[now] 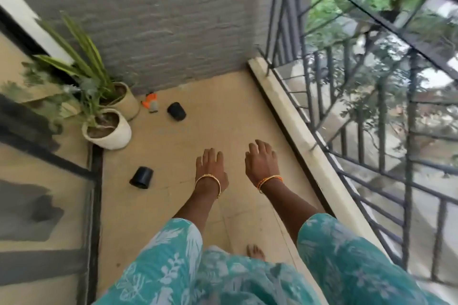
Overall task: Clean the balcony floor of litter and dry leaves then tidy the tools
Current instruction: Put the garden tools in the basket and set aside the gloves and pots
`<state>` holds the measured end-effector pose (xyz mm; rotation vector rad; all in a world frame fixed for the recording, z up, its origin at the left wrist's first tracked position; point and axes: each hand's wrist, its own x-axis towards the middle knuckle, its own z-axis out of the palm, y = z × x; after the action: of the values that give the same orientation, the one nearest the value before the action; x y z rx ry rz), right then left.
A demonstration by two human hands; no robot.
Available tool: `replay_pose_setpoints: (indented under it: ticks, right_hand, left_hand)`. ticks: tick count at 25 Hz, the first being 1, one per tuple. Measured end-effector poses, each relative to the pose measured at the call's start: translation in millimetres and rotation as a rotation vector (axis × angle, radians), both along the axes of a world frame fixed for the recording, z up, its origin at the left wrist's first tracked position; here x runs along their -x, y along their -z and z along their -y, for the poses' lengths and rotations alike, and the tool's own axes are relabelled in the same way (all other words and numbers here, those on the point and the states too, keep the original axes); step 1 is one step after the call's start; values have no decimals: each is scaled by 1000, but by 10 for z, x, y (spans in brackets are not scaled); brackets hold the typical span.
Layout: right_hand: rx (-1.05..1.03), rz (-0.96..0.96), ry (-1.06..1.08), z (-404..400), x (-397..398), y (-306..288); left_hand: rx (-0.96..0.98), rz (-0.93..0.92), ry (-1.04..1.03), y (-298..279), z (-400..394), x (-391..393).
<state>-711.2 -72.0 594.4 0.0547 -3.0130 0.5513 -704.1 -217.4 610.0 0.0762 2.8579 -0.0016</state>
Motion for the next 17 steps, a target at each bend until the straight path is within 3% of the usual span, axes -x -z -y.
replay_pose_setpoints:
  ticks: [8, 17]
  right_hand:
    - [1, 61, -148, 1188, 1943, 180]
    - [42, 144, -124, 2425, 3722, 220]
  left_hand:
    - [-56, -18, -219, 142, 1252, 1623]
    - [-119, -28, -226, 124, 2436, 3504]
